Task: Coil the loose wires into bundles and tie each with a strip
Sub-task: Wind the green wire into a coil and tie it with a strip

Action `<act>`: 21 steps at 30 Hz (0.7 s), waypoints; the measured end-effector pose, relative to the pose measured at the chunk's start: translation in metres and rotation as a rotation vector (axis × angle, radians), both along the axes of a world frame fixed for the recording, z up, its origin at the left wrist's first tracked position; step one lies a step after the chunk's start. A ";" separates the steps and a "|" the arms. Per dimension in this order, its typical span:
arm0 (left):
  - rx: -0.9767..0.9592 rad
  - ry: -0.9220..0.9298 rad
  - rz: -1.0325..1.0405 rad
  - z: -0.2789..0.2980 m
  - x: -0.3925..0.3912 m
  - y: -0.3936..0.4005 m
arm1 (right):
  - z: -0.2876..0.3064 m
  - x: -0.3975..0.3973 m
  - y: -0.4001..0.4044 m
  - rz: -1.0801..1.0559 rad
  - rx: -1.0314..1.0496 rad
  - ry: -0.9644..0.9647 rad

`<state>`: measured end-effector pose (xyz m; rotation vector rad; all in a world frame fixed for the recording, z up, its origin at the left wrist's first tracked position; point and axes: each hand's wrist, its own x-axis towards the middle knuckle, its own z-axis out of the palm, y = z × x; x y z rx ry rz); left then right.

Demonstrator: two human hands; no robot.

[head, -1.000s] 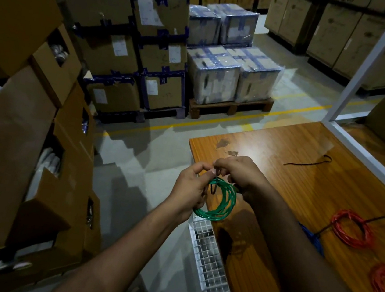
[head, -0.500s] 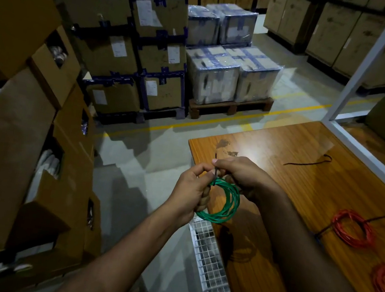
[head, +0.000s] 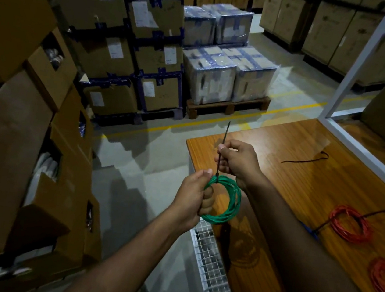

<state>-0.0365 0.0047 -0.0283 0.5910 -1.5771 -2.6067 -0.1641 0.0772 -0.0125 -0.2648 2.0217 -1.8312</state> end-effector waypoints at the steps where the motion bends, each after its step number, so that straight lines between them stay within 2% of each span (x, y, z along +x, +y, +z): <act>1: 0.015 0.013 -0.009 0.003 -0.001 -0.001 | -0.001 -0.002 -0.001 -0.013 0.033 0.045; 5: -0.014 -0.033 -0.005 0.001 -0.004 -0.004 | 0.004 0.001 0.001 -0.032 0.041 0.198; 8: -0.069 -0.119 0.040 -0.007 -0.003 -0.005 | 0.016 0.011 0.003 0.091 -0.004 0.345; 10: -0.094 -0.131 0.027 -0.010 -0.003 -0.006 | 0.015 0.015 0.006 0.092 -0.002 0.403; 13: -0.020 -0.110 -0.061 -0.010 0.001 0.002 | -0.005 0.007 0.014 -0.029 0.026 0.350; 17: 0.000 -0.089 -0.146 -0.005 0.001 0.011 | -0.027 0.005 0.028 -0.074 0.209 0.340; 21: -0.058 -0.177 -0.084 -0.012 -0.001 0.029 | 0.000 0.019 0.045 -0.109 0.134 0.432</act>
